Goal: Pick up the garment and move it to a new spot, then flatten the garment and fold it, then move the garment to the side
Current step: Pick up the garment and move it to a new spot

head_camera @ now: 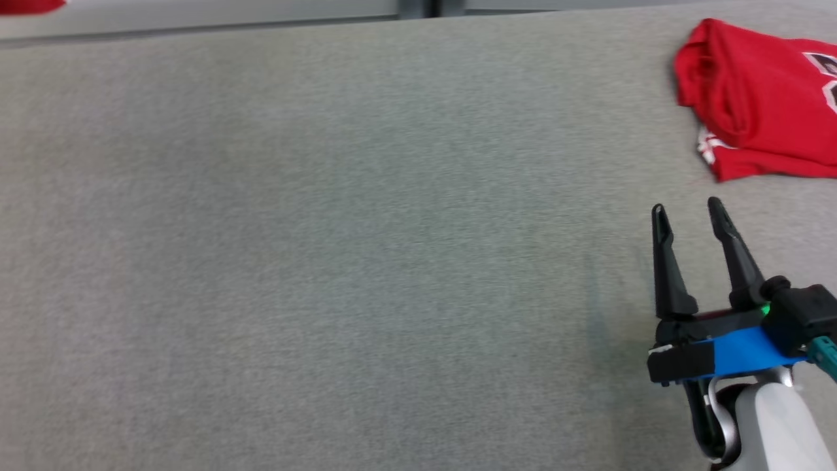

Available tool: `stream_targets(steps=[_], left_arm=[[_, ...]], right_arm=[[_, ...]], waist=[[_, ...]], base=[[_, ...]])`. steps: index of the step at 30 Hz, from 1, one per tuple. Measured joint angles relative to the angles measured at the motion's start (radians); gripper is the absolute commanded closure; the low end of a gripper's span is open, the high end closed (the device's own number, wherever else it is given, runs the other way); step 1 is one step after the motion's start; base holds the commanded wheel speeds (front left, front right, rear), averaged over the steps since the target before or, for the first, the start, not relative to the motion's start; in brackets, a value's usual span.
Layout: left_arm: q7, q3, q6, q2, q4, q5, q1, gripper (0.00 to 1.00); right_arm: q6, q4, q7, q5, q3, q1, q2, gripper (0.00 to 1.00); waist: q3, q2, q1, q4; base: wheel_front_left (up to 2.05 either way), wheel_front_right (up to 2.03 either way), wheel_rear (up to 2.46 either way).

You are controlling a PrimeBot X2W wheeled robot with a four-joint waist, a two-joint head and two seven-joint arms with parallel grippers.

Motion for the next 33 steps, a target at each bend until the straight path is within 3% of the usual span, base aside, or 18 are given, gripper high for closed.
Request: stream_targets(steps=[7,15,26,33], left_arm=[[0.078,-0.075,0.001,-0.060,-0.157,0.025,-0.061,1.00],[0.087,-0.168,0.001,-0.172,-0.189,0.024,-0.023,1.00],[-0.010,-0.238,0.053,-0.267,-0.134,-0.022,0.314,1.00],[-0.059,-0.294,0.053,-0.304,-0.054,-0.031,0.488,1.00]], right_arm=[[0.000,0.074,-0.031,0.037,0.034,-0.001,0.010,0.00],[0.000,0.118,-0.042,0.090,0.088,-0.018,0.012,0.00],[0.000,0.103,-0.044,0.113,0.114,-0.001,0.012,0.00],[0.000,0.103,-0.045,0.117,0.122,-0.001,0.012,0.00]], waist=[[-0.037,-0.0001,0.0000,-0.115],[-0.077,-0.0001,0.0000,-0.205],[-0.102,-0.0001,0.0000,-0.217],[-0.105,-0.0001,0.0001,-0.199]], base=[[0.00,0.00,0.00],[0.00,0.00,0.00],[0.00,0.00,0.00],[0.00,0.00,0.00]])
